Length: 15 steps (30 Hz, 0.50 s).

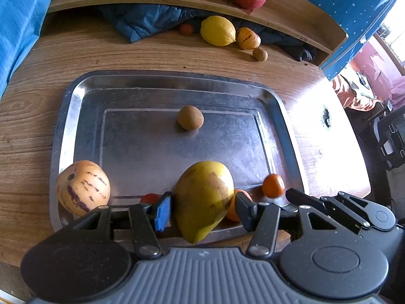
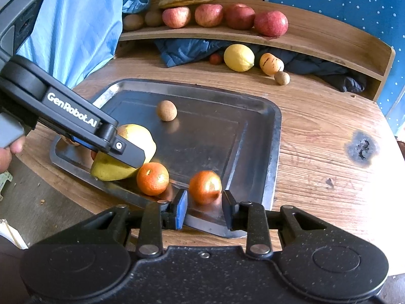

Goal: Organize fruits
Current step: 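Open the left tool to set the pear down while the right tool releases the mandarin onto the tray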

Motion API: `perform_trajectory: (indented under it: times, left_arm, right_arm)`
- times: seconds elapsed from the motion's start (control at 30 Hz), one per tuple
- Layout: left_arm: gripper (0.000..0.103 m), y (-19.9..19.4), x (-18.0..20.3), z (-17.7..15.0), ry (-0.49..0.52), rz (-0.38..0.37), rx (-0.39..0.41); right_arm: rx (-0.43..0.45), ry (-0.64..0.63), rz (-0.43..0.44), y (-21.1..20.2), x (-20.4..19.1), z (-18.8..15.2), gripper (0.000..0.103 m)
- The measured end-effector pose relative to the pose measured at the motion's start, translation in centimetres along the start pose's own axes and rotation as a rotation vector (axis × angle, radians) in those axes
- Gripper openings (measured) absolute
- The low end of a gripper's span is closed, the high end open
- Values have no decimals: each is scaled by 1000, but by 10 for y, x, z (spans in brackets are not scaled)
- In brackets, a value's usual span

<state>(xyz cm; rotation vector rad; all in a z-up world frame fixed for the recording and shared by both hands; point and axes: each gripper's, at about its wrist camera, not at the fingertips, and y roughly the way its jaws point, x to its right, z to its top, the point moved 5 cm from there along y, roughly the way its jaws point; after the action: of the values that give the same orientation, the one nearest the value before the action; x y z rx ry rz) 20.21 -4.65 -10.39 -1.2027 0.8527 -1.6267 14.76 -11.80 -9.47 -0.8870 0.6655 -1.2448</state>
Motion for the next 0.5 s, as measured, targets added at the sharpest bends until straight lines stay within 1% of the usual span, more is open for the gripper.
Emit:
perform_trajectory:
  times: [0.03,0.1,0.17,0.2,0.27,0.3,0.47,0.5]
  left_arm:
    - [65,-2,0,-1,4,-4,-4]
    - [68,-8,-1,-3,12,-2,-4]
    - [72,-13,-3,-4,19,1,-5]
    - [74,-16,-4,-6,22,4,-5]
    - [78,-21,-5,-8,31,7,-9]
    - [81,-24,-6,-10,36,8,-11]
    - [87,-37,-14,-19,67,38,-32]
    - [88,-38,-17,-21,69,48,-38]
  right_arm:
    - [-1,0,1,0,0,0,33]
    - [-2,0,2,-2,0,0,38]
    - [0,2,4,-4,0,1,45]
    - [0,2,7,-5,0,2,47]
    - [2,2,10,-8,0,3,55]
    - [4,2,12,-10,-1,3,56]
    - [12,9,23,-16,-4,6,70]
    - [15,9,26,-18,-4,6,71]
